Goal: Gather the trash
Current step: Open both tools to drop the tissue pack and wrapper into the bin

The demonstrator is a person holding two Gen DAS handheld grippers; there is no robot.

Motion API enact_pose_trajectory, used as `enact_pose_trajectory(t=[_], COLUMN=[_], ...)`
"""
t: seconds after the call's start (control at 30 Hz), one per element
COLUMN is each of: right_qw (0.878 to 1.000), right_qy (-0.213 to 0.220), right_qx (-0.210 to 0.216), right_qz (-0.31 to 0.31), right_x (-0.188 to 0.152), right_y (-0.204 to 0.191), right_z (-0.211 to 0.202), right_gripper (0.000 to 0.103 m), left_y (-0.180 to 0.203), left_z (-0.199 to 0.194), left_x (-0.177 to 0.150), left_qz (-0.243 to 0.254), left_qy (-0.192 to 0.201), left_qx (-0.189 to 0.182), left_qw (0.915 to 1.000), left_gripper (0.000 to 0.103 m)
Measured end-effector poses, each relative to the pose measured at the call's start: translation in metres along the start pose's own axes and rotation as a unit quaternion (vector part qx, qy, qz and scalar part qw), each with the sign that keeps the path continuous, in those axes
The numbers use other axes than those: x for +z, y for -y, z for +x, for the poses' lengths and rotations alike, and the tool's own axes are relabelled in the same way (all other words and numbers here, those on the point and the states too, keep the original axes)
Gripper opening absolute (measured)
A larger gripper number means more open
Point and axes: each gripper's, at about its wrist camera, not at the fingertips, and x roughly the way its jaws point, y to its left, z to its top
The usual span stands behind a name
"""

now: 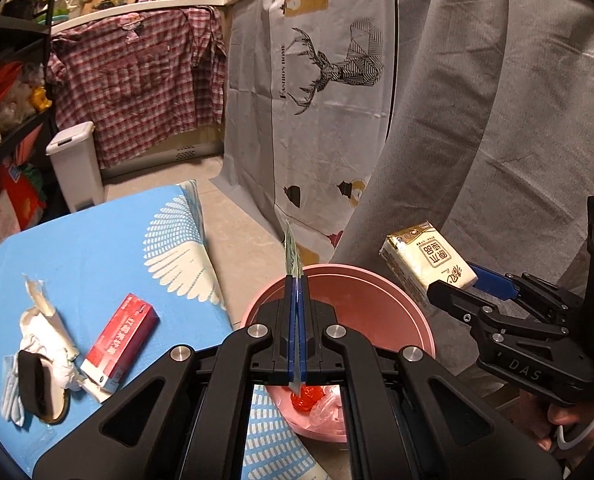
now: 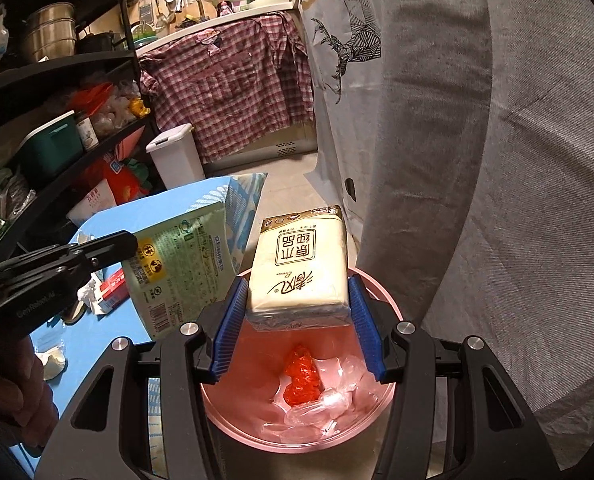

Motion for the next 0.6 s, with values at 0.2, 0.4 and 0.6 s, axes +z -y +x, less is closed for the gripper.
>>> enact_pose_trajectory(t=[0.2, 0.4, 0.6], right_qw=[1.0, 1.0, 1.0], right_qy=[-0.002, -0.006, -0.002], right_qx=[-0.006, -0.012, -0.013], right_qz=[-0.005, -0.004, 0.001], right_x=[-0.001, -0.001, -0.002], right_y=[-0.001, 0.001, 0.002], right_z=[0.003, 0.007, 0.008], right_gripper=[0.054, 0.058, 0.058], left_y=[-0.002, -0.007, -0.021], left_z=[0.014, 0.026, 0.012], left_x=[0.001, 0.0, -0.005], left_qz=[-0.004, -0.01, -0.035], left_qy=[-0.015, -0.034, -0.028], left_qx=[-0.02, -0.027, -0.018], left_qw=[0.9997, 0.999, 0.9989], left_gripper=[0.002, 0.012, 0.015])
